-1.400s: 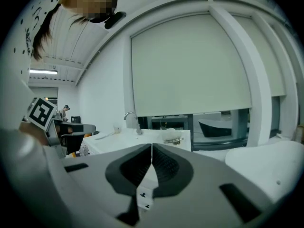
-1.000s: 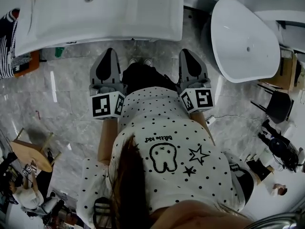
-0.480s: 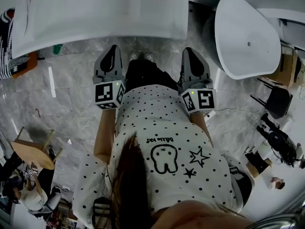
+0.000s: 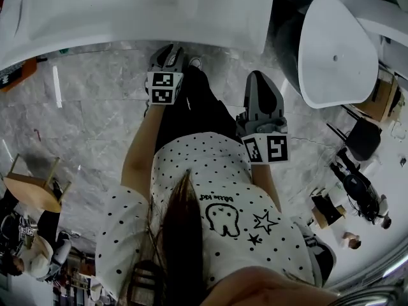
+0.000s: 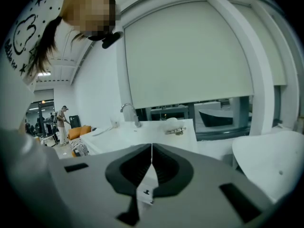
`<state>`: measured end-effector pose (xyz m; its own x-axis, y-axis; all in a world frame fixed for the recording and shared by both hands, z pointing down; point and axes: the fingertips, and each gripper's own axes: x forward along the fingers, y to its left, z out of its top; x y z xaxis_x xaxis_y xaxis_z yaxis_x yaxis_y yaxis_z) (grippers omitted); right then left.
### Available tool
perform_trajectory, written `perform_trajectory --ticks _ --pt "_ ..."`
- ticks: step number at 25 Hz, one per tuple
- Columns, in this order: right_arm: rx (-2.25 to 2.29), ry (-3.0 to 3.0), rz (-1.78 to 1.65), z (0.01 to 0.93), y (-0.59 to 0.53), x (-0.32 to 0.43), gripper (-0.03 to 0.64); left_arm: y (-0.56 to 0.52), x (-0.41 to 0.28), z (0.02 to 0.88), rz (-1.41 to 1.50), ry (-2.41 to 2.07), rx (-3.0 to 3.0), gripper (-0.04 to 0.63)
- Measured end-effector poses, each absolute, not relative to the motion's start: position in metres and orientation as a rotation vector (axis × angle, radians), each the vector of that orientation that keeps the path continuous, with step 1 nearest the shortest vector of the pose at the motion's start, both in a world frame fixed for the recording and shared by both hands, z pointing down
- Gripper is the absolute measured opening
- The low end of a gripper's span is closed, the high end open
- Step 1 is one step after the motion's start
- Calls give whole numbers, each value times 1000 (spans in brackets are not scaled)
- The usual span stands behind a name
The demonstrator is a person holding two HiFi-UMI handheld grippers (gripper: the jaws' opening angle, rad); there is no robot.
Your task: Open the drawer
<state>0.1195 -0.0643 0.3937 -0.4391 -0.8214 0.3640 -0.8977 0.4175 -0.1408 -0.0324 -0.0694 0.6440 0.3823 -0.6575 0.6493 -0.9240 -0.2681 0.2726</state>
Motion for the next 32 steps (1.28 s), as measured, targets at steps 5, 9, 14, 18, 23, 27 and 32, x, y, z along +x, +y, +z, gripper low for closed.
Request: perform_trajectory --ticks 5,9,14,18,23,27,32 --pt "1466 -2393 522 422 -59 116 15 -86 -22 728 698 -1311 2019 147" --pt "1482 -2347 568 441 -55 121 15 -99 -22 768 735 -1312 1986 161" --pt "1493 -2292 623 458 -47 131 15 -106 -13 794 721 -1343 1938 164" --pt "1493 -2279 633 467 -47 135 15 -121 -16 806 770 -1409 1893 164" --pt "1489 -2262 648 474 -43 142 15 -126 -18 814 717 -1461 1810 152" --pt "1485 -2255 651 477 -41 143 15 -124 -19 814 694 -1470 1809 133" --pt "1464 -2260 661 482 -41 140 15 -124 -22 813 690 -1458 1830 129"
